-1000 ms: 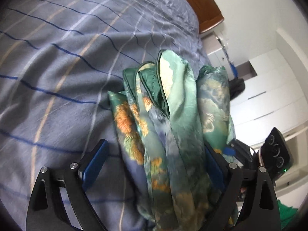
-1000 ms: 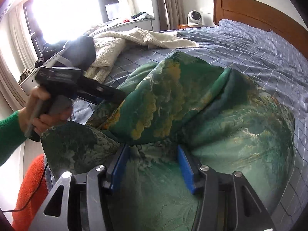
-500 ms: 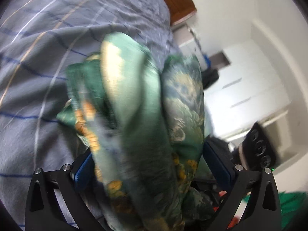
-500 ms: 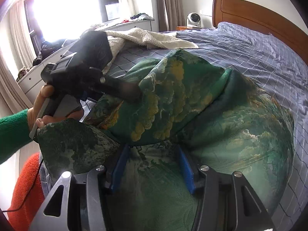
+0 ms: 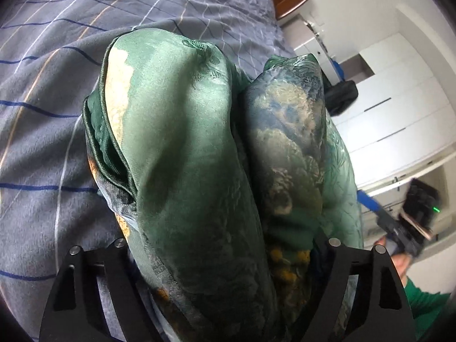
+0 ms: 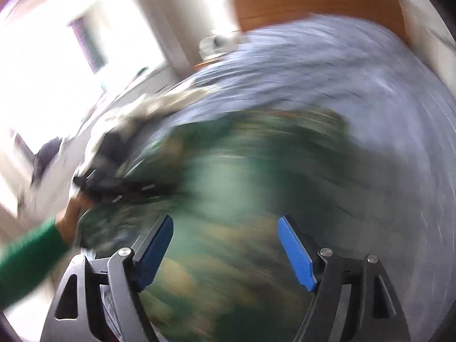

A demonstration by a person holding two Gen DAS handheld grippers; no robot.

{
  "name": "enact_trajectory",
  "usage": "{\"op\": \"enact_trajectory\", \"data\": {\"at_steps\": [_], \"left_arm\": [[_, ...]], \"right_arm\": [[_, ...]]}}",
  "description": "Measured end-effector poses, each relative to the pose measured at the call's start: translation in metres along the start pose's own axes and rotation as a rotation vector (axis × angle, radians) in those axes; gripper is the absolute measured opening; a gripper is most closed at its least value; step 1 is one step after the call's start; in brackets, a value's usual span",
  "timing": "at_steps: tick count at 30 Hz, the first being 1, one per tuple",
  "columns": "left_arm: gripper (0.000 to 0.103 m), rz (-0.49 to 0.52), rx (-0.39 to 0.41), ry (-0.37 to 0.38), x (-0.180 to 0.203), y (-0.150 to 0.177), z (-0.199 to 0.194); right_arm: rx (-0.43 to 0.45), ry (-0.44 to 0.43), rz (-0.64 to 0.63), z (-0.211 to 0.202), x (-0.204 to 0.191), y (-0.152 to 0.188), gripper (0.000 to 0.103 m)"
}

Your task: Fold large clothes

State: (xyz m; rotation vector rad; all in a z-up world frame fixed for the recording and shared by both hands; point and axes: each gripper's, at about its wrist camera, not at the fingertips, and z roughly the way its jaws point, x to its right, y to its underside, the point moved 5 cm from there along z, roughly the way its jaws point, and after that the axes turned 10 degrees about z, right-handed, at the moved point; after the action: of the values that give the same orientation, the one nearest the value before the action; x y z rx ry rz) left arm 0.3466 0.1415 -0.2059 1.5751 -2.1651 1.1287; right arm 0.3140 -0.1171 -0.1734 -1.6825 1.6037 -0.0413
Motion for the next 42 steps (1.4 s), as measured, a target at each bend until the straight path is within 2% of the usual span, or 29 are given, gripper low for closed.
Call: {"op": "enact_trajectory", "data": {"at_steps": [3,4,8,11,13,16,18,24,27,31,34,37,38,40,41,42], "left_arm": [[0.084,-0.01,0.008,-0.001,0.002,0.001,0.002],[0.084,-0.013,0.01,-0.002,0.002,-0.001,0.007],[0.084,-0.018,0.017,-0.008,0.0,0.003,0.005],[0.084,-0.032,0.021,0.002,-0.003,0.007,0.005],[0.083,-0.048,0.03,0.0,-0.004,0.008,0.005],[0.072,-0.067,0.05,-0.006,-0.003,0.013,-0.003],[0.062,-0.053,0.066,-0.007,0.004,0.014,-0.012],[0.058,0.011,0.141,0.033,0.046,0.003,-0.039],[0.058,0.06,0.163,0.037,0.067,-0.02,-0.039],[0.058,0.091,0.195,0.048,0.084,-0.075,-0.025],[0.058,0.097,0.201,0.034,0.086,-0.115,-0.002],[0.058,0.094,0.183,0.006,0.08,-0.141,0.032],[0.058,0.086,0.159,-0.013,0.073,-0.145,0.05],[0.068,0.049,0.111,-0.063,0.055,-0.143,0.081],[0.079,0.021,0.092,-0.098,0.044,-0.138,0.094],[0.086,0.004,0.092,-0.098,0.04,-0.136,0.099]], "right_arm": [[-0.081,-0.003,0.191,0.003,0.062,0.012,0.079],[-0.112,-0.041,0.241,0.008,0.074,0.018,0.079],[-0.158,-0.185,0.347,0.032,0.091,0.024,0.082],[-0.185,-0.321,0.412,0.057,0.09,0.011,0.081],[-0.201,-0.355,0.406,0.069,0.086,0.003,0.079],[-0.189,-0.309,0.305,0.075,0.074,-0.007,0.068],[-0.166,-0.299,0.24,0.065,0.063,-0.01,0.059],[-0.075,-0.359,0.128,0.025,0.046,-0.022,0.058],[-0.01,-0.377,0.088,0.006,0.048,-0.044,0.058],[0.045,-0.377,0.066,0.0,0.066,-0.082,0.058],[0.063,-0.374,0.066,0.008,0.093,-0.121,0.058],[0.042,-0.378,0.104,0.034,0.131,-0.156,0.058],[0.034,-0.376,0.116,0.036,0.141,-0.157,0.058],[-0.012,-0.366,0.17,0.055,0.166,-0.158,0.06],[-0.067,-0.352,0.224,0.073,0.186,-0.153,0.063],[-0.093,-0.338,0.257,0.085,0.191,-0.156,0.065]]}}
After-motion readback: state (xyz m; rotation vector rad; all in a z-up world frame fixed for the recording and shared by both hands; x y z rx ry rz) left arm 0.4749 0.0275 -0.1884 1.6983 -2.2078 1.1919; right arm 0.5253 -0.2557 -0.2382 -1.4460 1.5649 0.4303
